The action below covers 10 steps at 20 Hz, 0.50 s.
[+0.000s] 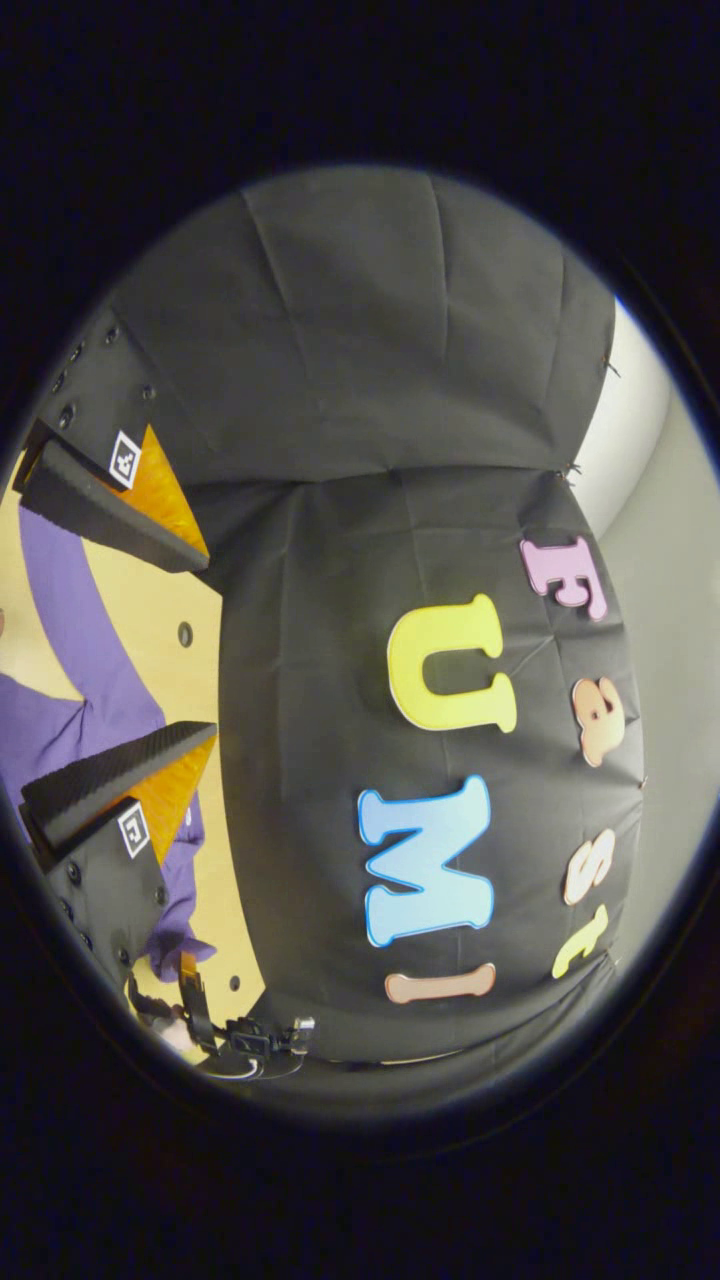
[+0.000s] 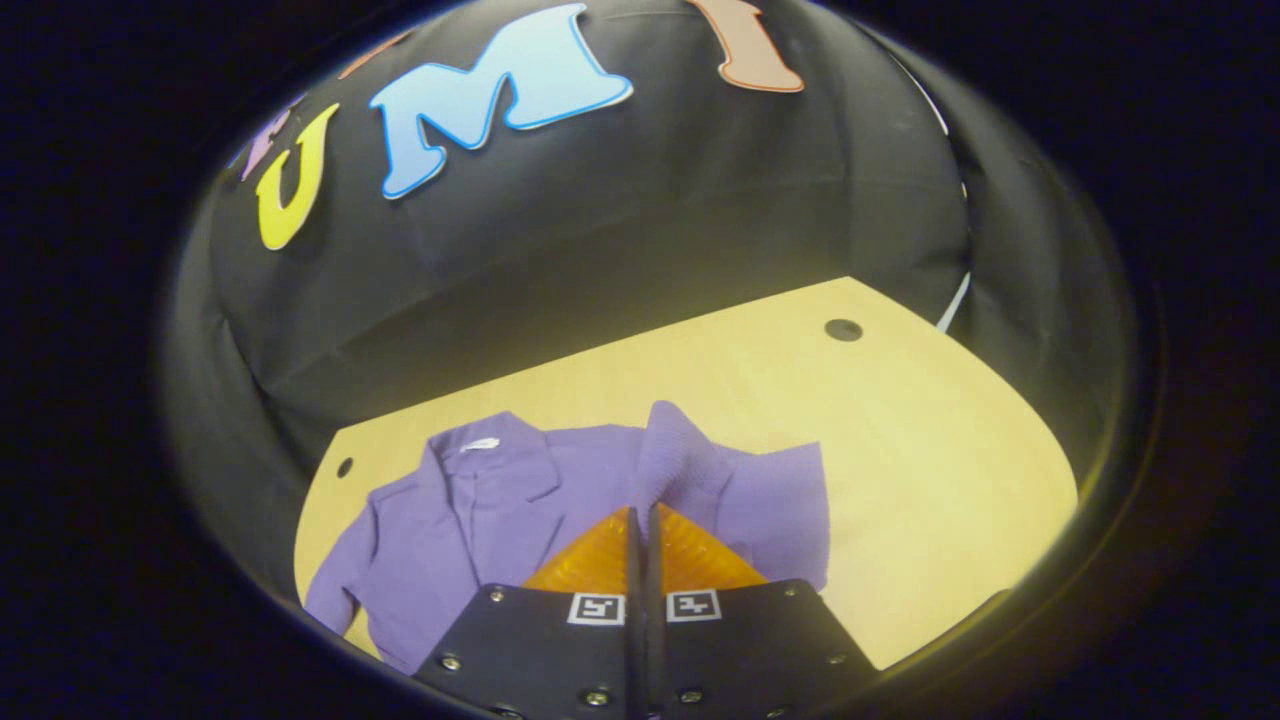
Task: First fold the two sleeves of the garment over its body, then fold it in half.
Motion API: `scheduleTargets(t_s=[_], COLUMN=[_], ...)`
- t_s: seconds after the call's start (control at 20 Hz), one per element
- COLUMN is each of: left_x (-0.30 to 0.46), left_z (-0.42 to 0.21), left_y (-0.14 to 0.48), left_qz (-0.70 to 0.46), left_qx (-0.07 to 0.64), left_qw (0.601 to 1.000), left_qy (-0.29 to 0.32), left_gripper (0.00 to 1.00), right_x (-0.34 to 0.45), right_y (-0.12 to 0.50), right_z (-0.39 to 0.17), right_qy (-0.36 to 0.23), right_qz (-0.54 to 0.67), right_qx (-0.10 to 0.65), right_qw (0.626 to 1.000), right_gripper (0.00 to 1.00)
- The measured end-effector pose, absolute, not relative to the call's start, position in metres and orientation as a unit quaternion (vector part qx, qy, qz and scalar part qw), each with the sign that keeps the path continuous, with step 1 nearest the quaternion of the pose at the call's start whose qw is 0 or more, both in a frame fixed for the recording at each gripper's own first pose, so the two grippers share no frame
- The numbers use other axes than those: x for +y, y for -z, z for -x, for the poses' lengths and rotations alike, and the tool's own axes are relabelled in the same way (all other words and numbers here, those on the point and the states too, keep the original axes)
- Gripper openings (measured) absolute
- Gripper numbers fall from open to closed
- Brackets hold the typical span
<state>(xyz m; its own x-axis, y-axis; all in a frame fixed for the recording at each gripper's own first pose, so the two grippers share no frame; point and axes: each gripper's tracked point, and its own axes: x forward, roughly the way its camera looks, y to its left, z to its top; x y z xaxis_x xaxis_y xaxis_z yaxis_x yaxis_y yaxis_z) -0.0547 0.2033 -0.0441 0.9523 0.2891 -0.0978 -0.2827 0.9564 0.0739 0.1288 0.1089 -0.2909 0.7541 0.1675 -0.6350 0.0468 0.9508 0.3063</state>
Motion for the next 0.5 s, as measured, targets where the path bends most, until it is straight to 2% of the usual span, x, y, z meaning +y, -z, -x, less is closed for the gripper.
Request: scheduleTargets(t_s=[0.45, 0.5], left_x=[0.251, 0.254], left_z=[0.060, 0.059], left_y=[0.061, 0.062], left_qz=[-0.023, -0.021], left_qx=[0.067, 0.069], left_qw=[0.986, 0.986], left_qy=[-0.149, -0.148], left_gripper=[1.00, 0.98], right_x=[0.216, 0.231], right_y=[0.291, 0.290], right_z=[-0.098, -0.094], right_qy=[-0.111, -0.122], right_qz=[-0.196, -0.207], right_qx=[0.366, 0.368], right_qw=[0.903, 0.898], right_gripper=[0.01, 0.01])
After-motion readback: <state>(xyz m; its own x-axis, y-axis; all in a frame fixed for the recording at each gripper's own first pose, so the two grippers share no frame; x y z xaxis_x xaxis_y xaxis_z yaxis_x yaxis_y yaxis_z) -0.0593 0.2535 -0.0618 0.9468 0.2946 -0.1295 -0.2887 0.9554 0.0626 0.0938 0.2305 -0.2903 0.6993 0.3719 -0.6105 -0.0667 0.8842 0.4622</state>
